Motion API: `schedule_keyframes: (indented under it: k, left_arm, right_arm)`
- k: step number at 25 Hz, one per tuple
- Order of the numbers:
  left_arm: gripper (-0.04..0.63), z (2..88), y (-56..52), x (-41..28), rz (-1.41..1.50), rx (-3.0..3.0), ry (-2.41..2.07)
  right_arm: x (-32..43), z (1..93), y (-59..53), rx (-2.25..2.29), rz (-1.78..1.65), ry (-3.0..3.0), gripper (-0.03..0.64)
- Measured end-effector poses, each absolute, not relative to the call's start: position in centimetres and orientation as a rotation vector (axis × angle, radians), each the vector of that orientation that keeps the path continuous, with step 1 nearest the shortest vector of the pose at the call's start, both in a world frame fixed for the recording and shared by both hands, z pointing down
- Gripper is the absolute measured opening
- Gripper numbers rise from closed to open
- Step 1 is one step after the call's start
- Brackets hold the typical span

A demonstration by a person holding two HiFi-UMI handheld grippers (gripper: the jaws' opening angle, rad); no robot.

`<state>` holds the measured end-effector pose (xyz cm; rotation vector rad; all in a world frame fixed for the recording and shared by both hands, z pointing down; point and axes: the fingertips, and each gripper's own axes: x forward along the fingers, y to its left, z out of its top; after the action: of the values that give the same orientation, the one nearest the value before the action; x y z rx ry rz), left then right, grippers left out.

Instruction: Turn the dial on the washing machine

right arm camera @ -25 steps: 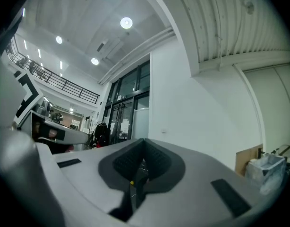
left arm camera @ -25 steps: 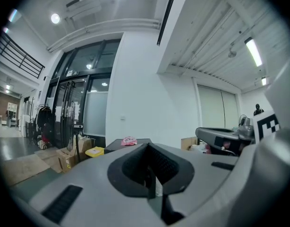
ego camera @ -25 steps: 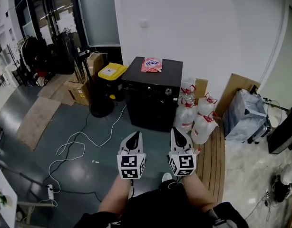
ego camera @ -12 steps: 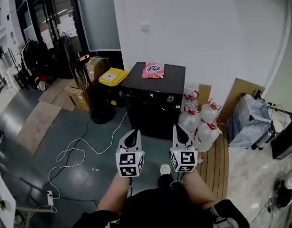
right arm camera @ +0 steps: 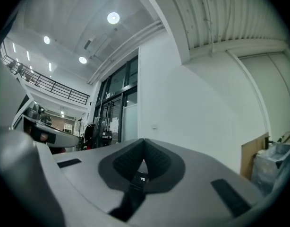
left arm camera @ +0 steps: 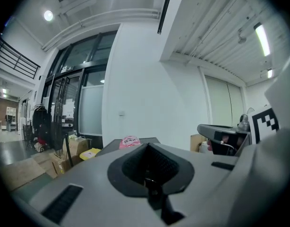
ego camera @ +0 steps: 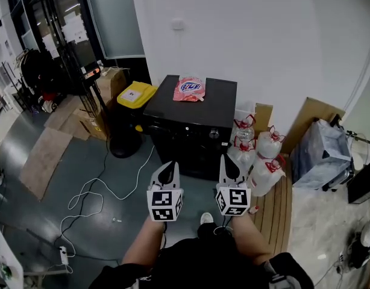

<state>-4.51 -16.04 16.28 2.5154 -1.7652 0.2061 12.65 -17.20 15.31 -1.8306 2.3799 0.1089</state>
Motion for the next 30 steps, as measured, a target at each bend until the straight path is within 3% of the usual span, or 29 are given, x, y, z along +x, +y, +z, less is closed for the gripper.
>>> schedule_keyframes:
  k: [11, 21, 30]
  left_arm:
    - [0.012, 17.1, -31.6, -0.6, 0.257, 2.453, -1.756]
    - [0.012, 20.3, -37.4, -1.8, 0.278, 2.388, -1.747]
    - [0.012, 31.4, -38.8, -2.6, 0.260, 2.371, -1.696]
  right_arm:
    - [15.7, 16.6, -33.2, -1.790, 0.094, 2.498, 0.002]
    - [13.9, 19.3, -39.5, -1.695, 0.181, 2.644, 0.009]
    - [13.6, 28.0, -41.0, -1.577, 0.544, 2.899, 0.163]
